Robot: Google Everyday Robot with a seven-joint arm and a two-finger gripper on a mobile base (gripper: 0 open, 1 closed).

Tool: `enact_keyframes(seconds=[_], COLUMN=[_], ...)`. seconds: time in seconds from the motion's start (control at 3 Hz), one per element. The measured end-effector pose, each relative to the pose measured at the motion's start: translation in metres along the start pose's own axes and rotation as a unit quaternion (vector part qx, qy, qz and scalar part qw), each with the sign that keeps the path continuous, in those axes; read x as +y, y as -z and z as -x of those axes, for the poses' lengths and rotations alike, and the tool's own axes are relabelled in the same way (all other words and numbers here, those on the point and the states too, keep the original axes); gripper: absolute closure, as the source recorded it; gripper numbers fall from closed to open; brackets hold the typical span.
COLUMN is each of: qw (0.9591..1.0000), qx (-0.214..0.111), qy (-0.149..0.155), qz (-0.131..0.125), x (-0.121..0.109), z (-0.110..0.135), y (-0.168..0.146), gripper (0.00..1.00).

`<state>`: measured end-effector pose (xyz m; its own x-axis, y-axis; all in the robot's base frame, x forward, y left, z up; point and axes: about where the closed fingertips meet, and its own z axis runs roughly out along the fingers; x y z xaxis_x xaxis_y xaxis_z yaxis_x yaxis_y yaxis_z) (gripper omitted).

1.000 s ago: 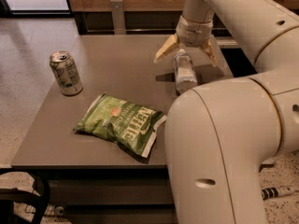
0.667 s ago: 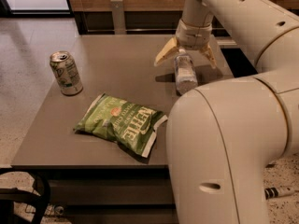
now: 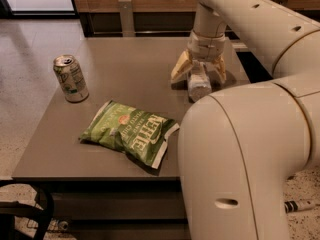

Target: Place blue plastic bottle upright

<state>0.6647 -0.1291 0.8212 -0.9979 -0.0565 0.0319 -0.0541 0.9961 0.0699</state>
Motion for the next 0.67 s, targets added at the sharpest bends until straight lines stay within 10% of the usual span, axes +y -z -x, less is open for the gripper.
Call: enact_keyframes(seconds=[0.67], qw=[0.9999], qx=[-0.011], qy=[0.001], qz=[0.002], x=[0.0026], z=[0.0084], y=[-0.0043], gripper=[0.72])
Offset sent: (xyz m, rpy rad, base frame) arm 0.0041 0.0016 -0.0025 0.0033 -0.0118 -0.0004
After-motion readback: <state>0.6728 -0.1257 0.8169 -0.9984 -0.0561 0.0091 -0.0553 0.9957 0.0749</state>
